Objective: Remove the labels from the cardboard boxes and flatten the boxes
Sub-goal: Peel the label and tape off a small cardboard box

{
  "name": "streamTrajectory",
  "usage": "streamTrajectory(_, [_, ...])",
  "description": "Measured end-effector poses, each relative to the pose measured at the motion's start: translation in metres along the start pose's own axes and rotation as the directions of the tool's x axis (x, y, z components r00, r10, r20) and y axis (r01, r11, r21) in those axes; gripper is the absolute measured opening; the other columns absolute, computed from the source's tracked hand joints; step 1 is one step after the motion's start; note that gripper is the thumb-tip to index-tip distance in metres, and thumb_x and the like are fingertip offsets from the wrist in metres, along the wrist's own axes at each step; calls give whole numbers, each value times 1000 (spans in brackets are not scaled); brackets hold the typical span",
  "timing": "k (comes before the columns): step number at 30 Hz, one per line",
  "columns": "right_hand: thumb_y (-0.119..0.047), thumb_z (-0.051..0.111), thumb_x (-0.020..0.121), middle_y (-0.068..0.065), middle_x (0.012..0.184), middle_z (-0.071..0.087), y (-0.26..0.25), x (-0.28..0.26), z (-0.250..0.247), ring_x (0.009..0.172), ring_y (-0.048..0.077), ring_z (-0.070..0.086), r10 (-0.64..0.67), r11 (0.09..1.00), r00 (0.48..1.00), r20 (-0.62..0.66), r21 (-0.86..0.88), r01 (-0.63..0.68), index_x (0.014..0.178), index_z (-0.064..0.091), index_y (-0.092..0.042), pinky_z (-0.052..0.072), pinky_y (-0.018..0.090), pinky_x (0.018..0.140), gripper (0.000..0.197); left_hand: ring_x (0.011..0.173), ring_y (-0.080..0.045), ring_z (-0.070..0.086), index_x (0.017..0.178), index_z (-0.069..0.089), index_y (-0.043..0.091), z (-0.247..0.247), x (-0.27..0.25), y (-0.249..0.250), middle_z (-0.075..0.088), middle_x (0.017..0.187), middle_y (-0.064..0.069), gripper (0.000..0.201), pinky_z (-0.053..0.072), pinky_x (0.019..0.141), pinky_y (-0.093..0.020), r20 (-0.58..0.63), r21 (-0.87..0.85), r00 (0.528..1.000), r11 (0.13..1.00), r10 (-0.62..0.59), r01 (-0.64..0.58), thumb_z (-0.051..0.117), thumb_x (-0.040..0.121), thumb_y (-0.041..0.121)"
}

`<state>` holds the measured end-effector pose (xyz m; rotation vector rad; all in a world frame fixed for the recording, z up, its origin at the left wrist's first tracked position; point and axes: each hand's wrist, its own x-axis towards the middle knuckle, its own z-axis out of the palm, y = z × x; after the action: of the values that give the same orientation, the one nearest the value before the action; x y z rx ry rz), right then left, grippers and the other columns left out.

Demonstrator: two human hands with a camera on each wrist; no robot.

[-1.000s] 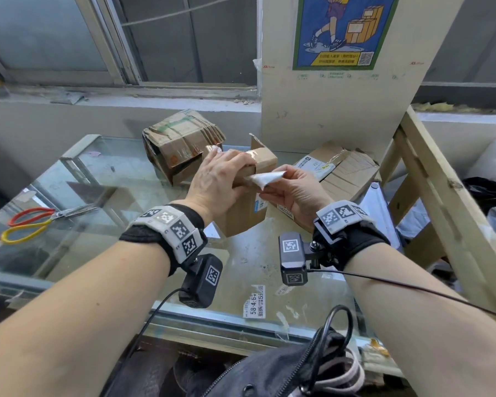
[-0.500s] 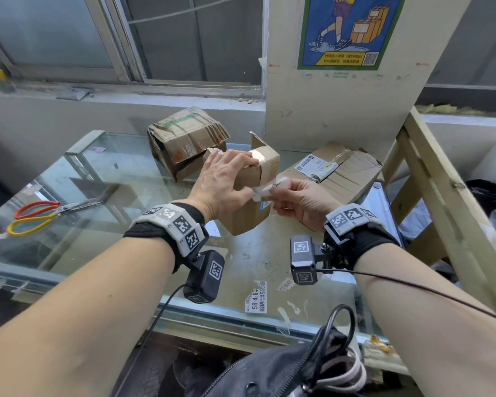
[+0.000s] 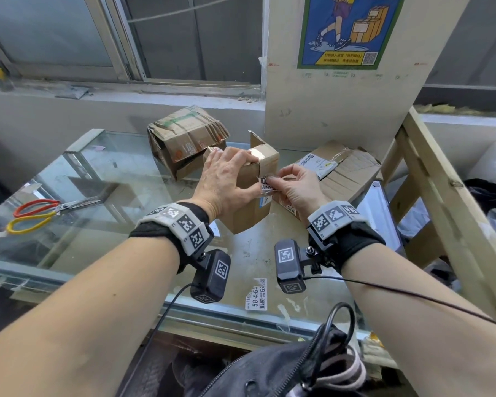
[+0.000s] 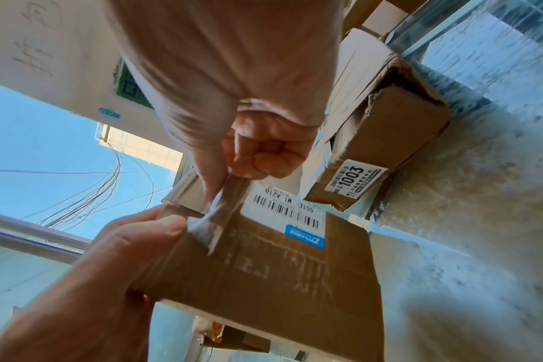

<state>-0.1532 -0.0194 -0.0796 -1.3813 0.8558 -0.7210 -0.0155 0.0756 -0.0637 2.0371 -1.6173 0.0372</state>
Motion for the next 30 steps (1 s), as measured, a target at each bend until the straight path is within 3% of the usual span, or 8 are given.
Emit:
streamTrajectory(6, [-1,75,76,15,79,66,-3,-2,2,63,19,63,-52,996,997,56,-69,56,78,52,-11,50,26,54,26,118,-24,40,123,54,21,2,0,-2,49,124,-5,54,17,115,-42,-28,-15,1000,1000,-14,13,60,78,49])
streamTrajectory(11, [-2,72,79,5,74,65,-1,-4,4,53,1,62,-96,964,986,134,-235,125,78,52,-19,43,15,47,26,117,-27,43,124,54,20,7,0,-4,51,122,-6,54,19,115,-44,-69,48,997,998,32,-29,75,76,33])
streamTrajectory(15, [-8,67,84,12,77,70,3,-1,6,71,27,69,-145,924,981,132,-337,182,79,52,-25,46,32,56,23,115,-30,45,122,56,19,8,0,-7,54,120,-8,54,25,111,-45,-100,33,994,999,34,-31,77,73,27])
streamTrajectory(17, [-9,63,86,11,76,70,3,0,6,64,25,66,-155,900,980,128,-390,193,78,52,-27,50,41,59,22,114,-30,44,122,57,19,9,1,-6,54,119,-9,54,26,110,-47,-99,33,994,999,34,-31,78,73,26])
streamTrajectory(20, [-8,60,87,7,76,68,-1,-1,6,58,19,59,-139,885,983,120,-430,177,76,53,-28,50,40,59,24,114,-31,44,122,57,19,10,1,-6,54,119,-9,53,26,110,-48,-106,35,994,999,32,-28,77,73,25])
streamTrajectory(25, [-12,66,86,8,95,70,-10,3,-5,88,22,65,-93,913,994,62,-393,110,80,65,-19,50,26,61,10,112,-29,45,121,56,20,10,2,-8,54,117,-8,52,27,109,-46,-117,45,993,999,35,-30,77,73,27])
streamTrajectory(27, [-10,66,86,11,101,67,-11,3,-9,89,27,67,-55,948,998,19,-314,58,91,60,-13,57,34,65,9,111,-29,46,121,56,20,11,3,-7,54,116,-7,53,26,110,-45,-115,49,993,998,36,-30,77,73,28])
streamTrajectory(30, [-12,67,87,16,104,58,-9,1,-7,86,28,66,38,977,999,-20,-207,-41,104,46,-4,58,46,75,29,112,-29,45,121,55,20,11,4,-6,53,116,-7,54,27,109,-44,-112,58,993,998,28,-22,77,73,28])
